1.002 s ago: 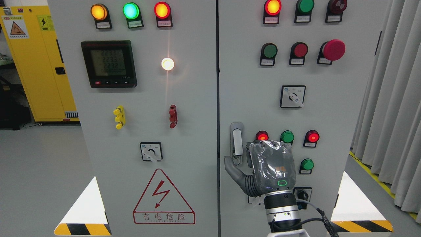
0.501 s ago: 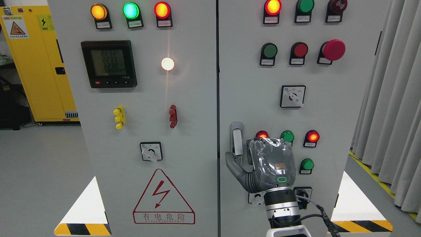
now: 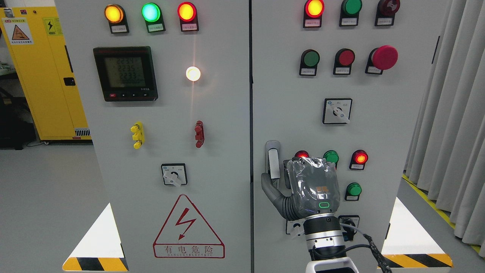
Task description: Release door handle
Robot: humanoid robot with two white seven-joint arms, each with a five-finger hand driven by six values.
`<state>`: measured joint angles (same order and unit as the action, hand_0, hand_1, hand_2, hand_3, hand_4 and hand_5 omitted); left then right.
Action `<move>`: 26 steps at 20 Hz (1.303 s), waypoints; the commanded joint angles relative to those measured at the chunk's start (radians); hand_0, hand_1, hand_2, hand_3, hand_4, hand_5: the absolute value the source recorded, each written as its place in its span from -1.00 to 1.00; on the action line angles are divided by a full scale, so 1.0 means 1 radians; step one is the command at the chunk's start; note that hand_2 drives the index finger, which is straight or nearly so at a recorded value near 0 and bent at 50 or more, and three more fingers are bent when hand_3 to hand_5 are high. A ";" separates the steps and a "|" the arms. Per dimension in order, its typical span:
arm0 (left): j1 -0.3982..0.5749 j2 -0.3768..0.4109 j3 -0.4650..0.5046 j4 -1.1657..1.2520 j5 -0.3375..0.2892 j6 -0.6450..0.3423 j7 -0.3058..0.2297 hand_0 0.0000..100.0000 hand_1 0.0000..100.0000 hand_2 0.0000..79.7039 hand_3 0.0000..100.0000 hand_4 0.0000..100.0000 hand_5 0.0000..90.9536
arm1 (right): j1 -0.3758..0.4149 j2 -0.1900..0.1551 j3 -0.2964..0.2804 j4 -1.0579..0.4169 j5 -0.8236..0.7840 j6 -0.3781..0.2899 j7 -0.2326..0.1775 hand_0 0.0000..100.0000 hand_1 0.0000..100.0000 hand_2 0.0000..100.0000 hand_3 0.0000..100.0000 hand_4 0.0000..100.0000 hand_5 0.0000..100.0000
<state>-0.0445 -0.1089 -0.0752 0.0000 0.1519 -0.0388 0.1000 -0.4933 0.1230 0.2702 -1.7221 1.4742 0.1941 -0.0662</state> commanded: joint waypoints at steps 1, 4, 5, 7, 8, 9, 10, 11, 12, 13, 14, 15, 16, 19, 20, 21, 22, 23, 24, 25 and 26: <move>0.000 0.000 0.000 -0.012 0.000 0.000 0.000 -0.76 0.11 -1.00 -1.00 -1.00 -1.00 | -0.001 0.001 -0.002 0.006 0.000 0.007 -0.001 -0.17 -0.31 0.91 1.00 1.00 1.00; 0.000 0.000 0.000 -0.012 0.000 0.000 0.000 -0.76 0.11 -1.00 -1.00 -1.00 -1.00 | 0.001 0.001 -0.002 0.004 0.000 0.008 -0.001 -0.08 -0.31 0.90 1.00 1.00 1.00; 0.000 0.000 0.000 -0.012 0.000 0.000 0.000 -0.76 0.11 -1.00 -1.00 -1.00 -1.00 | 0.001 0.001 -0.002 0.003 0.000 0.008 -0.001 -0.03 -0.31 0.90 1.00 1.00 1.00; 0.000 0.000 0.000 -0.012 0.000 0.000 0.000 -0.76 0.11 -1.00 -1.00 -1.00 -1.00 | 0.001 0.001 -0.002 0.001 -0.003 0.008 -0.001 0.00 -0.31 0.90 1.00 1.00 1.00; 0.000 0.000 0.000 -0.012 0.000 0.000 0.000 -0.76 0.11 -1.00 -1.00 -1.00 -1.00 | 0.002 0.001 -0.002 0.001 -0.003 0.008 -0.001 0.03 -0.31 0.90 1.00 1.00 1.00; 0.000 0.000 0.000 -0.012 0.000 0.000 0.000 -0.76 0.11 -1.00 -1.00 -1.00 -1.00 | 0.004 0.001 -0.002 -0.001 -0.003 0.008 -0.001 0.06 -0.32 0.89 1.00 1.00 1.00; 0.000 0.000 0.000 -0.012 0.000 0.000 0.000 -0.76 0.11 -1.00 -1.00 -1.00 -1.00 | 0.004 0.001 -0.002 -0.001 -0.003 0.008 -0.001 0.07 -0.32 0.89 1.00 1.00 1.00; 0.000 0.000 0.000 -0.012 0.000 0.000 0.000 -0.76 0.11 -1.00 -1.00 -1.00 -1.00 | 0.004 0.001 -0.002 -0.001 -0.003 0.008 -0.001 0.08 -0.32 0.89 1.00 1.00 1.00; 0.000 0.000 0.000 -0.012 0.000 0.000 0.000 -0.76 0.11 -1.00 -1.00 -1.00 -1.00 | 0.006 0.003 -0.002 -0.001 -0.003 0.008 -0.003 0.09 -0.32 0.89 1.00 1.00 1.00; 0.000 0.000 0.000 -0.012 0.000 0.000 0.000 -0.76 0.11 -1.00 -1.00 -1.00 -1.00 | 0.006 0.001 -0.002 -0.001 -0.003 0.008 -0.003 0.11 -0.32 0.89 1.00 1.00 1.00; 0.000 0.000 0.000 -0.012 0.000 0.000 0.000 -0.76 0.11 -1.00 -1.00 -1.00 -1.00 | 0.006 0.001 -0.002 -0.001 -0.003 0.008 -0.003 0.13 -0.32 0.89 1.00 1.00 1.00; 0.000 0.000 0.000 -0.012 0.000 0.000 0.000 -0.76 0.11 -1.00 -1.00 -1.00 -1.00 | 0.006 0.001 -0.002 -0.001 -0.003 0.008 -0.003 0.15 -0.32 0.89 1.00 1.00 1.00; 0.000 0.000 0.000 -0.012 0.000 0.000 0.000 -0.76 0.11 -1.00 -1.00 -1.00 -1.00 | 0.006 0.001 -0.002 -0.001 -0.003 0.008 -0.003 0.16 -0.32 0.89 1.00 1.00 1.00; 0.000 0.000 0.000 -0.012 0.000 0.000 0.000 -0.76 0.11 -1.00 -1.00 -1.00 -1.00 | 0.007 0.001 -0.002 -0.001 -0.003 0.008 -0.003 0.18 -0.30 0.89 1.00 1.00 1.00; 0.000 0.000 0.000 -0.012 0.000 0.000 0.000 -0.76 0.11 -1.00 -1.00 -1.00 -1.00 | 0.009 0.001 -0.003 -0.001 -0.003 0.008 -0.004 0.20 -0.29 0.89 1.00 1.00 1.00; 0.000 0.000 0.000 -0.012 0.000 0.000 0.000 -0.76 0.11 -1.00 -1.00 -1.00 -1.00 | 0.010 0.001 -0.002 -0.002 -0.003 0.008 -0.006 0.22 -0.29 0.89 1.00 1.00 1.00; 0.000 0.000 0.000 -0.012 0.000 0.000 0.000 -0.76 0.11 -1.00 -1.00 -1.00 -1.00 | 0.013 0.001 -0.002 -0.002 -0.003 0.008 -0.006 0.23 -0.29 0.89 1.00 1.00 1.00; 0.000 0.000 0.000 -0.012 0.000 0.000 0.000 -0.76 0.11 -1.00 -1.00 -1.00 -1.00 | 0.013 0.001 -0.002 -0.002 -0.003 0.008 -0.006 0.25 -0.28 0.89 1.00 1.00 1.00; 0.000 0.000 0.000 -0.012 0.000 0.000 0.000 -0.76 0.11 -1.00 -1.00 -1.00 -1.00 | 0.013 0.000 -0.002 -0.002 -0.003 0.008 -0.007 0.26 -0.28 0.89 1.00 1.00 1.00; 0.000 0.000 0.000 -0.012 0.000 0.000 0.000 -0.76 0.11 -1.00 -1.00 -1.00 -1.00 | 0.015 0.000 -0.003 -0.002 -0.003 0.010 -0.007 0.27 -0.27 0.89 1.00 1.00 1.00; 0.000 0.000 0.000 -0.012 0.000 0.000 0.000 -0.76 0.11 -1.00 -1.00 -1.00 -1.00 | 0.015 0.000 -0.002 -0.002 -0.003 0.010 -0.007 0.27 -0.26 0.89 1.00 1.00 1.00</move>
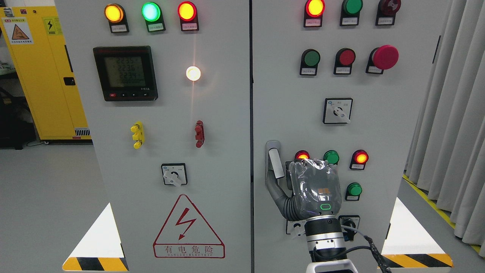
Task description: Release door handle
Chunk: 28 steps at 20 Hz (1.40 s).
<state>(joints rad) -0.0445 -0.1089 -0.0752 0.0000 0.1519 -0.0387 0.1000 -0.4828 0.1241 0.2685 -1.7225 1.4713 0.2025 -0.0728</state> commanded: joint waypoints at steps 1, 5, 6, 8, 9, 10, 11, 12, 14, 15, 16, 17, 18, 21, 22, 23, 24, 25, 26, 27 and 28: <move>0.000 0.000 0.000 -0.012 0.000 0.000 0.000 -0.76 0.11 -1.00 -1.00 -1.00 -1.00 | 0.004 -0.001 0.000 -0.003 0.000 0.002 -0.002 0.27 -0.26 0.89 1.00 1.00 1.00; 0.000 0.000 0.000 -0.012 0.000 0.000 0.000 -0.76 0.11 -1.00 -1.00 -1.00 -1.00 | 0.004 -0.001 -0.002 -0.011 0.000 0.002 -0.002 0.14 -0.24 0.89 1.00 1.00 1.00; 0.000 0.000 0.000 -0.012 0.000 0.000 0.000 -0.76 0.11 -1.00 -1.00 -1.00 -1.00 | 0.004 -0.001 -0.002 -0.014 0.000 0.002 -0.002 0.13 -0.24 0.89 1.00 1.00 1.00; 0.000 0.000 0.000 -0.012 0.000 0.000 0.000 -0.76 0.11 -1.00 -1.00 -1.00 -1.00 | 0.006 -0.003 -0.002 -0.015 0.000 0.002 -0.002 0.11 -0.25 0.89 1.00 1.00 1.00; 0.000 0.000 0.000 -0.012 0.000 0.000 0.000 -0.76 0.11 -1.00 -1.00 -1.00 -1.00 | 0.006 -0.003 -0.002 -0.015 -0.002 0.002 -0.002 0.11 -0.25 0.89 1.00 1.00 1.00; 0.000 0.000 0.000 -0.012 0.000 0.000 0.000 -0.76 0.11 -1.00 -1.00 -1.00 -1.00 | 0.006 -0.003 -0.005 -0.017 -0.002 0.002 -0.002 0.12 -0.25 0.89 1.00 1.00 1.00; 0.000 0.000 0.000 -0.012 0.000 0.000 0.000 -0.76 0.11 -1.00 -1.00 -1.00 -1.00 | 0.006 -0.004 -0.008 -0.015 -0.002 0.002 -0.002 0.12 -0.25 0.89 1.00 1.00 1.00; 0.000 0.000 0.000 -0.012 0.000 0.000 0.000 -0.76 0.11 -1.00 -1.00 -1.00 -1.00 | 0.006 -0.004 -0.008 -0.015 -0.002 0.002 -0.002 0.10 -0.25 0.89 1.00 1.00 1.00; 0.000 0.000 0.000 -0.012 0.000 0.000 0.000 -0.76 0.11 -1.00 -1.00 -1.00 -1.00 | 0.006 -0.006 -0.009 -0.017 -0.003 0.002 -0.002 0.08 -0.25 0.89 1.00 1.00 1.00; 0.000 0.000 0.000 -0.012 0.000 0.000 0.000 -0.76 0.11 -1.00 -1.00 -1.00 -1.00 | 0.006 -0.006 -0.014 -0.017 -0.003 0.002 -0.002 0.06 -0.25 0.89 1.00 1.00 1.00; 0.000 0.000 0.000 -0.012 0.000 0.000 0.000 -0.76 0.11 -1.00 -1.00 -1.00 -1.00 | 0.006 -0.006 -0.015 -0.019 -0.003 0.002 -0.004 0.05 -0.25 0.89 1.00 1.00 1.00; 0.000 0.000 0.000 -0.012 0.000 0.000 0.000 -0.76 0.11 -1.00 -1.00 -1.00 -1.00 | 0.010 -0.007 -0.015 -0.022 -0.003 0.002 -0.004 0.04 -0.25 0.89 1.00 1.00 1.00; 0.000 0.000 0.000 -0.012 0.000 0.000 0.000 -0.76 0.11 -1.00 -1.00 -1.00 -1.00 | 0.013 -0.007 -0.015 -0.022 -0.003 0.002 -0.002 0.03 -0.26 0.89 1.00 1.00 1.00; 0.000 0.000 0.000 -0.012 0.000 0.000 0.000 -0.76 0.11 -1.00 -1.00 -1.00 -1.00 | 0.015 -0.009 -0.015 -0.023 -0.003 0.002 -0.002 0.01 -0.25 0.88 1.00 1.00 1.00; 0.000 0.000 0.000 -0.012 0.000 0.000 0.000 -0.76 0.11 -1.00 -1.00 -1.00 -1.00 | 0.015 -0.009 -0.017 -0.023 -0.003 0.002 -0.002 0.01 -0.25 0.88 1.00 1.00 1.00; 0.000 0.000 0.000 -0.012 0.000 0.000 0.000 -0.76 0.11 -1.00 -1.00 -1.00 -1.00 | 0.015 -0.009 -0.017 -0.023 -0.003 0.002 -0.004 0.00 -0.25 0.89 1.00 1.00 1.00; 0.000 0.000 0.000 -0.012 0.000 0.000 0.000 -0.76 0.11 -1.00 -1.00 -1.00 -1.00 | 0.015 -0.009 -0.020 -0.023 -0.003 0.002 -0.004 -0.01 -0.25 0.88 1.00 1.00 1.00; 0.000 0.000 0.000 -0.012 0.000 0.000 0.000 -0.76 0.11 -1.00 -1.00 -1.00 -1.00 | 0.015 -0.009 -0.022 -0.023 -0.003 0.002 -0.004 -0.01 -0.25 0.88 1.00 1.00 1.00; 0.000 0.000 0.000 -0.012 0.000 0.000 0.000 -0.76 0.11 -1.00 -1.00 -1.00 -1.00 | 0.015 -0.009 -0.022 -0.023 -0.003 0.002 -0.004 -0.01 -0.25 0.88 1.00 1.00 1.00; 0.000 0.000 0.000 -0.012 0.000 0.000 0.000 -0.76 0.11 -1.00 -1.00 -1.00 -1.00 | 0.015 -0.009 -0.023 -0.023 -0.003 0.002 -0.004 -0.02 -0.25 0.88 1.00 1.00 1.00; 0.000 0.000 0.000 -0.012 0.000 0.000 0.000 -0.76 0.11 -1.00 -1.00 -1.00 -1.00 | 0.015 -0.009 -0.025 -0.023 -0.003 0.002 -0.004 -0.02 -0.25 0.89 1.00 1.00 1.00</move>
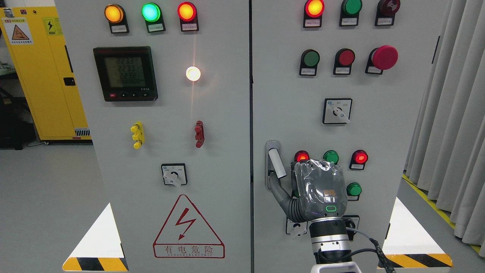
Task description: Release door handle
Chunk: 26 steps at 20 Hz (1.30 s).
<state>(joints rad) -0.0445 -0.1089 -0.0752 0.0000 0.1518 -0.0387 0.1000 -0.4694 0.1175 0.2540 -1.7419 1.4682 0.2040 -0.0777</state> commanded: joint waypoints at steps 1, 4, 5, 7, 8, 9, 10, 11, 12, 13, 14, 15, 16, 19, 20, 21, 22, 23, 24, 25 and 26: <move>0.000 0.000 0.000 -0.012 0.000 0.000 0.000 -0.76 0.11 -1.00 -1.00 -1.00 -1.00 | 0.002 -0.002 -0.015 -0.004 -0.002 0.000 0.001 -0.02 -0.25 0.89 1.00 1.00 1.00; 0.000 0.000 0.000 -0.012 0.000 0.000 0.000 -0.76 0.11 -1.00 -1.00 -1.00 -1.00 | 0.002 -0.002 -0.016 -0.004 -0.002 0.000 0.001 -0.04 -0.25 0.89 1.00 1.00 1.00; 0.000 0.000 0.000 -0.012 0.000 0.000 0.000 -0.76 0.11 -1.00 -1.00 -1.00 -1.00 | 0.002 -0.002 -0.018 -0.005 -0.002 0.000 0.001 -0.05 -0.26 0.88 1.00 1.00 1.00; 0.000 0.000 0.000 -0.012 0.000 0.000 0.000 -0.76 0.11 -1.00 -1.00 -1.00 -1.00 | 0.002 -0.002 -0.018 -0.005 -0.003 0.000 0.001 -0.06 -0.27 0.88 1.00 1.00 1.00; 0.000 0.000 0.000 -0.012 0.000 0.000 0.000 -0.76 0.11 -1.00 -1.00 -1.00 -1.00 | 0.002 -0.002 -0.021 -0.005 -0.003 -0.001 0.001 -0.08 -0.28 0.88 1.00 1.00 1.00; 0.000 0.000 0.000 -0.012 0.000 0.000 0.000 -0.76 0.11 -1.00 -1.00 -1.00 -1.00 | 0.002 -0.002 -0.021 -0.005 -0.003 -0.001 0.001 -0.09 -0.28 0.88 1.00 1.00 1.00; 0.000 0.000 0.000 -0.012 0.000 0.000 0.000 -0.76 0.11 -1.00 -1.00 -1.00 -1.00 | 0.002 -0.002 -0.021 -0.005 -0.003 -0.001 0.001 -0.09 -0.29 0.88 1.00 1.00 1.00; 0.000 0.000 0.000 -0.012 0.000 0.000 0.000 -0.76 0.11 -1.00 -1.00 -1.00 -1.00 | 0.002 -0.002 -0.021 -0.005 -0.003 -0.001 0.001 -0.09 -0.29 0.88 1.00 1.00 1.00; 0.000 0.000 0.000 -0.012 0.000 0.000 0.000 -0.76 0.11 -1.00 -1.00 -1.00 -1.00 | 0.002 -0.002 -0.022 -0.005 -0.003 -0.001 0.001 -0.09 -0.29 0.88 1.00 1.00 1.00; 0.000 0.000 0.000 -0.012 0.000 0.000 0.000 -0.76 0.11 -1.00 -1.00 -1.00 -1.00 | 0.002 -0.002 -0.022 -0.005 -0.003 -0.001 0.001 -0.09 -0.29 0.88 1.00 1.00 1.00; 0.000 0.000 0.000 -0.012 0.000 0.000 0.000 -0.76 0.11 -1.00 -1.00 -1.00 -1.00 | 0.002 -0.002 -0.022 -0.007 -0.003 -0.001 0.001 -0.09 -0.29 0.88 1.00 1.00 1.00; 0.000 0.000 0.000 -0.012 0.000 0.000 0.000 -0.76 0.11 -1.00 -1.00 -1.00 -1.00 | 0.002 -0.002 -0.022 -0.010 -0.003 0.000 0.001 -0.08 -0.29 0.88 1.00 1.00 1.00; 0.000 0.000 0.000 -0.012 0.000 0.000 0.000 -0.76 0.11 -1.00 -1.00 -1.00 -1.00 | 0.003 -0.002 -0.021 -0.011 -0.003 -0.001 0.001 -0.07 -0.29 0.88 1.00 1.00 1.00; 0.000 0.000 0.000 -0.012 0.000 0.000 0.000 -0.76 0.11 -1.00 -1.00 -1.00 -1.00 | 0.008 -0.002 -0.022 -0.011 -0.003 -0.001 0.001 -0.06 -0.29 0.88 1.00 1.00 1.00; 0.000 0.000 0.000 -0.012 0.000 0.000 0.000 -0.76 0.11 -1.00 -1.00 -1.00 -1.00 | 0.008 -0.002 -0.022 -0.013 -0.003 -0.001 0.001 -0.06 -0.29 0.88 1.00 1.00 1.00; 0.000 0.000 0.000 -0.012 0.000 0.000 0.000 -0.76 0.11 -1.00 -1.00 -1.00 -1.00 | 0.009 -0.002 -0.021 -0.013 -0.003 -0.001 0.001 -0.06 -0.29 0.88 1.00 1.00 1.00; 0.000 0.000 0.000 -0.012 0.000 0.000 0.000 -0.76 0.11 -1.00 -1.00 -1.00 -1.00 | 0.009 -0.002 -0.022 -0.013 -0.003 -0.001 0.001 -0.05 -0.29 0.88 1.00 1.00 1.00; 0.000 0.000 0.000 -0.012 0.000 0.000 0.000 -0.76 0.11 -1.00 -1.00 -1.00 -1.00 | 0.009 -0.002 -0.021 -0.013 -0.003 -0.001 0.001 -0.05 -0.29 0.88 1.00 1.00 1.00; 0.000 0.000 0.000 -0.012 0.000 0.000 0.000 -0.76 0.11 -1.00 -1.00 -1.00 -1.00 | 0.009 -0.002 -0.022 -0.013 -0.003 -0.001 0.001 -0.05 -0.29 0.88 1.00 1.00 1.00; 0.000 0.000 0.000 -0.012 0.000 0.000 0.000 -0.76 0.11 -1.00 -1.00 -1.00 -1.00 | 0.009 -0.002 -0.021 -0.013 -0.003 -0.001 0.001 -0.06 -0.28 0.88 1.00 1.00 1.00; 0.000 0.000 0.000 -0.012 0.000 0.000 0.000 -0.76 0.11 -1.00 -1.00 -1.00 -1.00 | 0.009 -0.002 -0.021 -0.013 -0.003 -0.001 0.001 -0.06 -0.28 0.88 1.00 1.00 1.00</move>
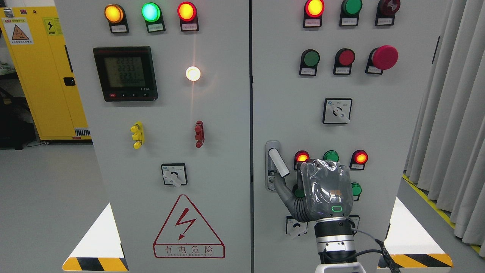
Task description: Release door handle
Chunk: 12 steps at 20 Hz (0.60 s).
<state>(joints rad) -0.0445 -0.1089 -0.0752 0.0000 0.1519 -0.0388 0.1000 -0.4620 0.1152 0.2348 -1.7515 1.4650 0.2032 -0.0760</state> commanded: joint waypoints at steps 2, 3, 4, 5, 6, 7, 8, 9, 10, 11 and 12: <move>0.000 0.000 0.000 -0.012 0.000 0.000 0.000 -0.76 0.11 -1.00 -1.00 -1.00 -1.00 | 0.002 0.000 -0.003 -0.003 0.000 -0.001 -0.001 -0.06 -0.28 0.88 1.00 1.00 1.00; 0.000 0.000 0.000 -0.012 0.000 0.000 0.000 -0.76 0.11 -1.00 -1.00 -1.00 -1.00 | 0.002 0.000 -0.003 -0.003 0.000 -0.001 -0.001 -0.06 -0.28 0.88 1.00 1.00 1.00; 0.000 0.000 0.000 -0.012 0.000 0.000 0.000 -0.76 0.11 -1.00 -1.00 -1.00 -1.00 | 0.002 0.000 -0.003 -0.003 0.000 -0.001 -0.001 -0.06 -0.28 0.88 1.00 1.00 1.00; 0.000 0.000 0.000 -0.012 0.000 0.000 0.000 -0.76 0.11 -1.00 -1.00 -1.00 -1.00 | 0.002 0.000 -0.003 -0.003 0.000 -0.001 -0.001 -0.06 -0.28 0.88 1.00 1.00 1.00; 0.000 0.000 0.000 -0.012 0.000 0.000 0.000 -0.76 0.11 -1.00 -1.00 -1.00 -1.00 | 0.002 0.000 -0.003 -0.005 0.000 0.001 -0.001 -0.06 -0.28 0.87 1.00 1.00 1.00; 0.000 0.000 0.000 -0.012 0.000 0.000 0.000 -0.76 0.11 -1.00 -1.00 -1.00 -1.00 | 0.002 0.000 -0.003 -0.011 0.000 -0.001 -0.001 -0.05 -0.28 0.87 1.00 1.00 1.00; 0.000 0.000 0.000 -0.012 0.000 0.000 0.000 -0.76 0.11 -1.00 -1.00 -1.00 -1.00 | 0.002 0.000 -0.003 -0.011 0.000 -0.001 -0.001 -0.05 -0.28 0.87 1.00 1.00 1.00; 0.000 0.000 0.000 -0.012 0.000 0.000 0.000 -0.76 0.11 -1.00 -1.00 -1.00 -1.00 | 0.002 0.000 -0.003 -0.011 0.000 -0.001 -0.001 -0.05 -0.28 0.87 1.00 1.00 1.00; 0.000 0.000 0.000 -0.012 0.000 0.000 0.000 -0.76 0.11 -1.00 -1.00 -1.00 -1.00 | 0.002 0.000 -0.003 -0.011 0.000 0.001 -0.001 -0.04 -0.28 0.87 1.00 1.00 1.00; 0.000 0.000 0.000 -0.012 0.000 0.000 0.000 -0.76 0.11 -1.00 -1.00 -1.00 -1.00 | 0.002 0.000 -0.003 -0.011 0.000 0.001 -0.001 -0.04 -0.28 0.87 1.00 1.00 1.00; 0.000 0.000 0.000 -0.012 0.000 0.000 0.000 -0.76 0.11 -1.00 -1.00 -1.00 -1.00 | 0.002 0.000 -0.003 -0.013 0.000 -0.001 -0.001 -0.03 -0.28 0.87 1.00 1.00 1.00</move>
<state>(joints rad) -0.0445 -0.1089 -0.0752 0.0000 0.1519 -0.0388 0.1000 -0.4603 0.1151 0.2327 -1.7569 1.4650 0.2032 -0.0764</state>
